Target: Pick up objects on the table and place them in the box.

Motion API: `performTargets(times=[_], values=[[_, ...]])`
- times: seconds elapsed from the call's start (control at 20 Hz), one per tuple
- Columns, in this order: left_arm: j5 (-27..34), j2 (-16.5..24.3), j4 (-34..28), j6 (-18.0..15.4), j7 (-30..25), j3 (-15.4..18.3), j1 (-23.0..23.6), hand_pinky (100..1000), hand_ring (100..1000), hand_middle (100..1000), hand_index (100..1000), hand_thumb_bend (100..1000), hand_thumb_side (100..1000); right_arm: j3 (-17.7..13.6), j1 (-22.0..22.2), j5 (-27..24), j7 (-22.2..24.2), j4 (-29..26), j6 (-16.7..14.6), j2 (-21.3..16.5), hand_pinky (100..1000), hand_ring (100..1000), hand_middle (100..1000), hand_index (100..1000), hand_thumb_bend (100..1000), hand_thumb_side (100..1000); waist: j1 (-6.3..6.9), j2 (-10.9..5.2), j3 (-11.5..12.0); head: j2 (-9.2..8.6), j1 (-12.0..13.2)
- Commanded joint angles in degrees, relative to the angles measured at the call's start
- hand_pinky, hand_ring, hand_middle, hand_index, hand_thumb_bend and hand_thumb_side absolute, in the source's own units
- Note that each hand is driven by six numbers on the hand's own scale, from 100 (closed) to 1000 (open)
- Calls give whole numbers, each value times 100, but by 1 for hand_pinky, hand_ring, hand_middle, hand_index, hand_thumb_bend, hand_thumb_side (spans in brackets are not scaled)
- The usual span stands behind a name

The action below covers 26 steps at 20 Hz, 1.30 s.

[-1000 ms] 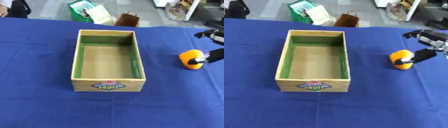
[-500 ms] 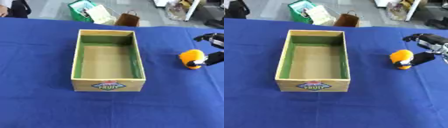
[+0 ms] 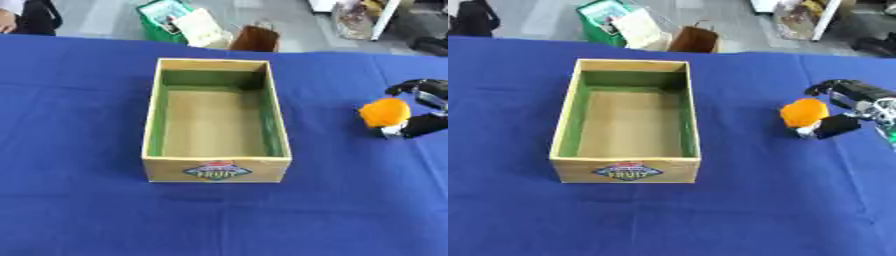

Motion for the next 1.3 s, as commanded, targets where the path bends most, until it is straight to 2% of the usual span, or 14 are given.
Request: performTargets(times=[0.05,0.2,0.25,0.4,0.55,0.75,0.9,1.05,1.3], values=[[21,48,-127,-8,-20,-5,-30,517,458,470,549,100,782,-40,-85,98,-49,84,13,-128,872,1000,839,930,552,649,5,-79,5,-58,-6],[20,48,-127,-8,-24,-4,-29,517,458,470,549,100,782,-52,-91,79,-141,105,9,-98,871,1000,819,916,483,647,5,-76,3,-50,4],[20,48,-127,-8,-25,-4,-29,517,458,470,549,100,782,-57,-94,57,-180,90,7,-97,867,1000,794,892,407,651,5,-77,0,-48,6],[19,47,-127,-1,-29,-5,-29,518,458,471,549,100,783,-76,-104,-37,-345,13,16,-108,857,1000,756,834,278,627,-1,-83,-10,-48,6],[20,49,-127,1,-29,-5,-34,518,458,471,549,100,782,-74,-93,-123,-460,-36,24,-113,836,995,676,762,100,506,-3,-93,-8,-56,8],[22,56,-127,-2,-20,0,-37,518,458,471,549,100,782,-77,-31,-313,-624,-237,10,-138,816,964,609,717,100,436,0,-106,-9,-51,24],[24,61,-127,0,-14,4,-44,518,458,472,549,100,783,-112,53,-527,-774,-539,43,-220,795,933,584,695,100,448,-4,-114,-30,-48,40],[24,63,-127,7,-14,4,-48,518,458,472,550,100,783,-254,148,-661,-1003,-869,242,-319,761,888,541,656,100,469,-6,-123,-51,-49,57],[29,71,-127,10,-7,10,-50,518,458,473,550,100,782,-497,158,-979,-1424,-1354,659,-312,764,896,524,652,100,439,4,-146,-59,-29,78]])
